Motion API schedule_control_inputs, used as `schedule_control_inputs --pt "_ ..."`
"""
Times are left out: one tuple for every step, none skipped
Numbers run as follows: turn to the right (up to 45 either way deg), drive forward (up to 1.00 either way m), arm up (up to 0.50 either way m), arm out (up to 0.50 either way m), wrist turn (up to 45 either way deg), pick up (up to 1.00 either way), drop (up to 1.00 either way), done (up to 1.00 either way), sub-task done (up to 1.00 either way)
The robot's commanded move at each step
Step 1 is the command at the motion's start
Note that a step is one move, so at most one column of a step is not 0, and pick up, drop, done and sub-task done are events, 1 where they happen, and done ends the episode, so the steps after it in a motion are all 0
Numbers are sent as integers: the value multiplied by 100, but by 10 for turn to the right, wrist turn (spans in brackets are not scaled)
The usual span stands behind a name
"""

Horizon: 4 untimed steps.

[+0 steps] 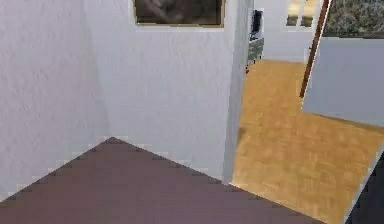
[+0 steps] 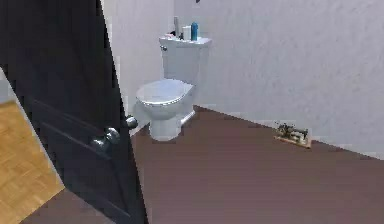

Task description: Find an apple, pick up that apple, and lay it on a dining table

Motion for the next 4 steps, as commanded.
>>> schedule_control_inputs --pt "-450 0 0 0 0 0 0 0 0" --pt "-450 0 0 0 0 0 0 0 0" --pt "-330 0 0 0 0 0 0 0 0" --pt "-30 0 0 0 0 0 0 0 0"
